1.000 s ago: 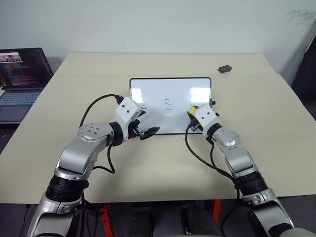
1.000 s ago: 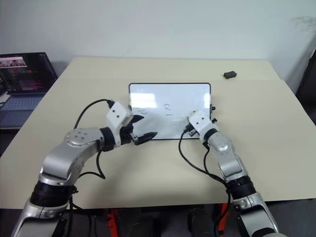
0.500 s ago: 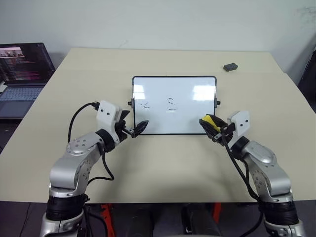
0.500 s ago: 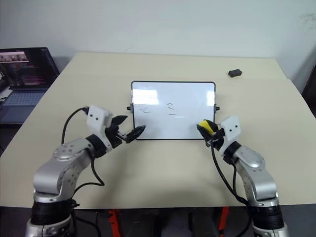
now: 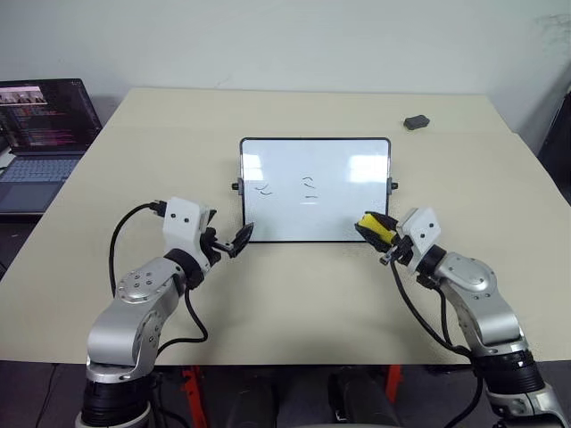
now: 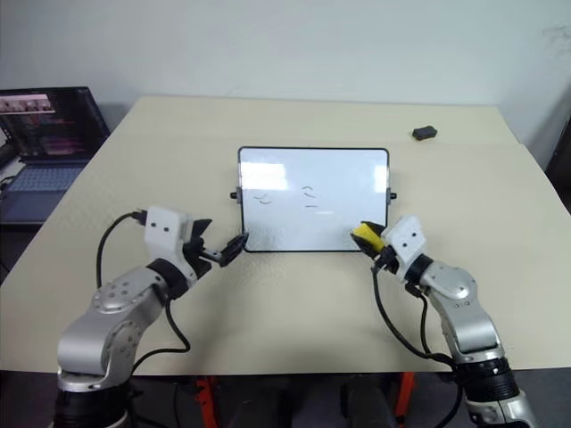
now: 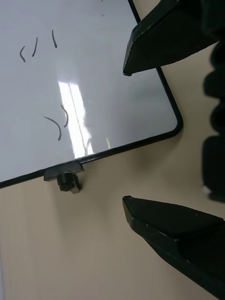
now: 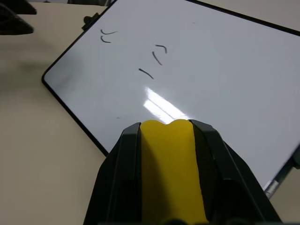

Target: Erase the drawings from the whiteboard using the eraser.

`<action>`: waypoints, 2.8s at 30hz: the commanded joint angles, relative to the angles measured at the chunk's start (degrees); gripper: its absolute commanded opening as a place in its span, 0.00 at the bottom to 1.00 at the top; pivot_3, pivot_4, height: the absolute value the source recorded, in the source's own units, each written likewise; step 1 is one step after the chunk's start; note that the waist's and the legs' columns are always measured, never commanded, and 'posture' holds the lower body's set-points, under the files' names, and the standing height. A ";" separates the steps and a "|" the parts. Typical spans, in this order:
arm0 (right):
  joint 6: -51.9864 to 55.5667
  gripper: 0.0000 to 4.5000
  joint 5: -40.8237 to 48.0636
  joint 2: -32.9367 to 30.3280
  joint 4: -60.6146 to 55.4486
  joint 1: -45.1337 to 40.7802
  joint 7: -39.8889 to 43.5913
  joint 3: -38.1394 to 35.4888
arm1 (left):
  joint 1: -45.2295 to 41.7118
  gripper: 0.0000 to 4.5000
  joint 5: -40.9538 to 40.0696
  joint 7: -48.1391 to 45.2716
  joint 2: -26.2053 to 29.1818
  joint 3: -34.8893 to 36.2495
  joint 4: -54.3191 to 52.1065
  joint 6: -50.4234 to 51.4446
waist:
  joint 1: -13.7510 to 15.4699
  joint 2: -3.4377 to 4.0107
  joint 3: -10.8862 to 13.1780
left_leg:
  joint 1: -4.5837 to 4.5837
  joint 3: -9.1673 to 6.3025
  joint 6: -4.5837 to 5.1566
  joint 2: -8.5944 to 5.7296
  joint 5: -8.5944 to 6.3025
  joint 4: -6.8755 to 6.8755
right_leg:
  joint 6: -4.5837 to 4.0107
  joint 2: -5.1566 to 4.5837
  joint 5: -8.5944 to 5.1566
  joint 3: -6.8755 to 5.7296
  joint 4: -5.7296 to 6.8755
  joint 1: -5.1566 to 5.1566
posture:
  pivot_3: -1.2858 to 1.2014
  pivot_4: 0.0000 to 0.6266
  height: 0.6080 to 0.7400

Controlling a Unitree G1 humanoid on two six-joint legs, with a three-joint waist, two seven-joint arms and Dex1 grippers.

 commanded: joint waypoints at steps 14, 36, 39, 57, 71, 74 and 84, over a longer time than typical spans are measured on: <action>-13.70 0.25 -15.12 13.53 33.29 -33.96 -14.87 6.21 | -4.28 1.00 -3.34 -7.28 6.82 -0.05 0.16 1.95 | -0.23 0.01 0.00 | 0.06 0.02 -0.05 0.04 0.04 -0.01 | -0.16 0.03 0.09 -0.03 0.07 -0.05 | 0.52 0.24 1.00; -22.48 0.25 -22.12 14.77 47.89 -28.49 -10.94 13.95 | -6.61 1.00 -3.30 -7.38 7.44 -0.75 0.13 3.25 | -0.64 -0.01 -0.04 | 2.08 0.06 0.09 0.07 0.13 -0.01 | 0.04 0.10 -0.13 0.07 0.04 1.92 | 0.52 0.24 1.00; -27.69 0.25 -18.95 15.06 43.43 -30.23 -11.71 11.15 | -6.78 1.00 -3.23 -7.63 7.59 -0.83 0.37 3.15 | -0.62 0.01 -0.01 | 1.88 0.03 0.08 0.07 0.14 -0.02 | 0.03 0.10 -0.12 0.05 0.05 1.72 | 0.52 0.24 1.00; -23.80 0.25 -22.56 13.14 50.91 -31.65 -13.10 10.99 | -5.89 1.00 -3.44 -8.03 7.99 -0.77 0.00 3.10 | -0.74 -0.02 -0.03 | 0.18 0.13 0.00 0.06 0.09 -0.03 | -0.22 0.00 0.13 0.05 0.07 0.03 | 0.52 0.24 1.00; -25.64 0.25 -20.61 11.15 35.22 -26.94 -10.16 11.08 | -6.03 1.00 -2.75 -8.23 8.38 -1.33 0.91 2.50 | -0.86 0.00 0.00 | 1.16 0.08 0.03 0.07 0.14 -0.03 | -0.23 0.08 0.11 0.07 0.06 1.02 | 0.52 0.24 1.00; -29.25 0.25 -16.53 12.77 33.12 -28.33 -11.51 7.77 | -5.71 1.00 -1.98 -8.15 8.71 -1.60 1.33 2.01 | -0.84 0.01 0.03 | 0.89 0.04 0.01 0.06 0.12 -0.06 | -0.23 0.07 0.13 0.04 0.04 0.79 | 0.52 0.24 1.00; -24.72 0.25 -23.15 11.80 39.29 -30.09 -17.61 8.73 | -5.30 1.00 -1.49 -8.60 8.87 -1.75 1.76 1.68 | -0.60 0.02 0.04 | 0.66 0.08 -0.05 0.08 0.05 -0.13 | -0.22 0.05 0.10 0.06 -0.19 0.61 | 0.52 0.24 1.00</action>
